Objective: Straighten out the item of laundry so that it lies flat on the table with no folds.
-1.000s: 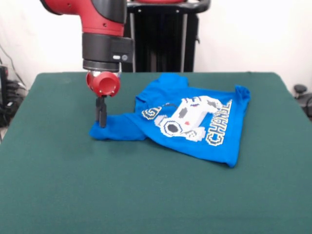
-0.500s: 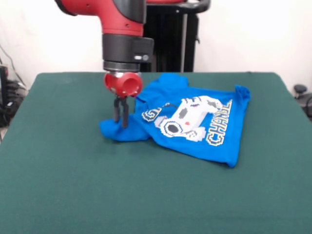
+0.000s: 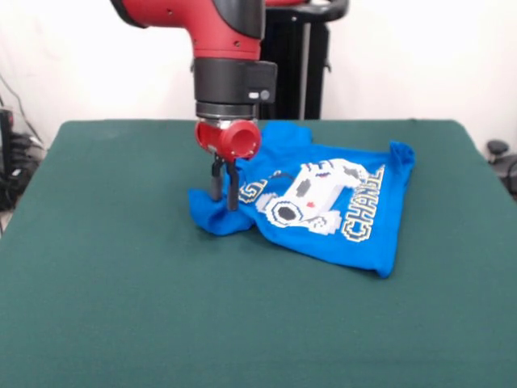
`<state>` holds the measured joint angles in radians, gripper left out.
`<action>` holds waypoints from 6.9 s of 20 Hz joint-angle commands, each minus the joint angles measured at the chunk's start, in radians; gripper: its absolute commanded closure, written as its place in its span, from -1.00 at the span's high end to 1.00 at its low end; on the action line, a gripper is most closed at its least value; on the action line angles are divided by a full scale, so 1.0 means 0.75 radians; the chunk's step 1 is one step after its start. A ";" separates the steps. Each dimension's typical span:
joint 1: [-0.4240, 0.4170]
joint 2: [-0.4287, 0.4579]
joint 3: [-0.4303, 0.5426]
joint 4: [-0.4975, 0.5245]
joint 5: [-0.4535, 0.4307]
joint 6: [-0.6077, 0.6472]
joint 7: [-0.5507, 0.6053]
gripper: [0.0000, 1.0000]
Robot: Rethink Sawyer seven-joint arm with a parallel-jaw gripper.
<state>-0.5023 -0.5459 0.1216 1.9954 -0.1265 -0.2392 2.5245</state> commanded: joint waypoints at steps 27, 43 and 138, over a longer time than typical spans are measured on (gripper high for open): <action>0.285 0.265 -0.344 -0.311 0.256 -0.118 0.086 1.00; 0.333 0.326 -0.420 -0.386 0.236 -0.266 0.095 1.00; 0.313 0.291 -0.342 -0.524 0.151 0.300 0.161 -1.00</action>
<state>-0.3114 -0.4183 -0.0508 1.7160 -0.0964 -0.0004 2.5245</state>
